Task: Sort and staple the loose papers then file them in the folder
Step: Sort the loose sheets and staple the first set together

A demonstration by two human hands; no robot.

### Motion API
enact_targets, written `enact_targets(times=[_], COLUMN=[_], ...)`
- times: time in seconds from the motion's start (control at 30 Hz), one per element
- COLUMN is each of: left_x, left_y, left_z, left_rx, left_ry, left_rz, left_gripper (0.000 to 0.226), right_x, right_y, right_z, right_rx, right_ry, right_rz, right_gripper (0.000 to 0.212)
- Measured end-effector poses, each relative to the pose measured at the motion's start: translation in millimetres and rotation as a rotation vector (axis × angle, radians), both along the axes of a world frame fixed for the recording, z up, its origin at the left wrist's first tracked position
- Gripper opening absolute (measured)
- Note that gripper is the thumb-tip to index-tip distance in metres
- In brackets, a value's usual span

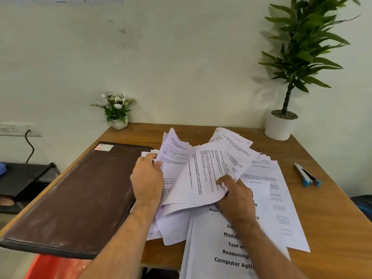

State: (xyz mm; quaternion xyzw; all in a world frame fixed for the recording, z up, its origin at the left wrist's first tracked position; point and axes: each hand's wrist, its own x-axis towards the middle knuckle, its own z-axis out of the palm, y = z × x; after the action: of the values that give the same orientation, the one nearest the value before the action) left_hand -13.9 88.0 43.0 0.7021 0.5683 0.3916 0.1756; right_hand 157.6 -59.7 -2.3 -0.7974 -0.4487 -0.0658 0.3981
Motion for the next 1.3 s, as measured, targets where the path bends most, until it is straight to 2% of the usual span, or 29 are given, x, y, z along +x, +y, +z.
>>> enact_targets(times=[0.07, 0.27, 0.43, 0.63, 0.97, 1.13, 1.23, 1.3], left_x=[1, 6, 15, 14, 9, 6, 7, 8], left_y=[-4, -13, -19, -21, -12, -13, -16, -23], left_z=[2, -6, -20, -37, -45, -44, -38, -33], left_rx=[0.008, 0.078, 0.152, 0.162, 0.142, 0.224, 0.074, -0.039], left_ry=[-0.040, 0.107, 0.111, 0.137, 0.069, 0.059, 0.024, 0.029], left_rz=[-0.012, -0.079, -0.243, -0.332, -0.236, -0.216, -0.418, -0.543], left_gripper=[0.026, 0.004, 0.009, 0.009, 0.032, 0.029, 0.019, 0.018], right_x=[1, 0, 2, 1, 2, 3, 5, 7], right_y=[-1, -3, 0, -1, -1, 1, 2, 1], right_z=[0, 3, 3, 4, 2, -2, -2, -3], right_rx=[-0.010, -0.008, -0.006, -0.019, 0.007, 0.045, 0.077, 0.099], right_ry=[0.011, -0.006, 0.014, 0.038, 0.032, 0.011, 0.011, -0.002], right_rz=[0.001, 0.004, -0.002, -0.005, -0.007, -0.004, 0.011, 0.019], right_gripper=[0.029, 0.029, 0.030, 0.031, 0.029, 0.030, 0.032, 0.043])
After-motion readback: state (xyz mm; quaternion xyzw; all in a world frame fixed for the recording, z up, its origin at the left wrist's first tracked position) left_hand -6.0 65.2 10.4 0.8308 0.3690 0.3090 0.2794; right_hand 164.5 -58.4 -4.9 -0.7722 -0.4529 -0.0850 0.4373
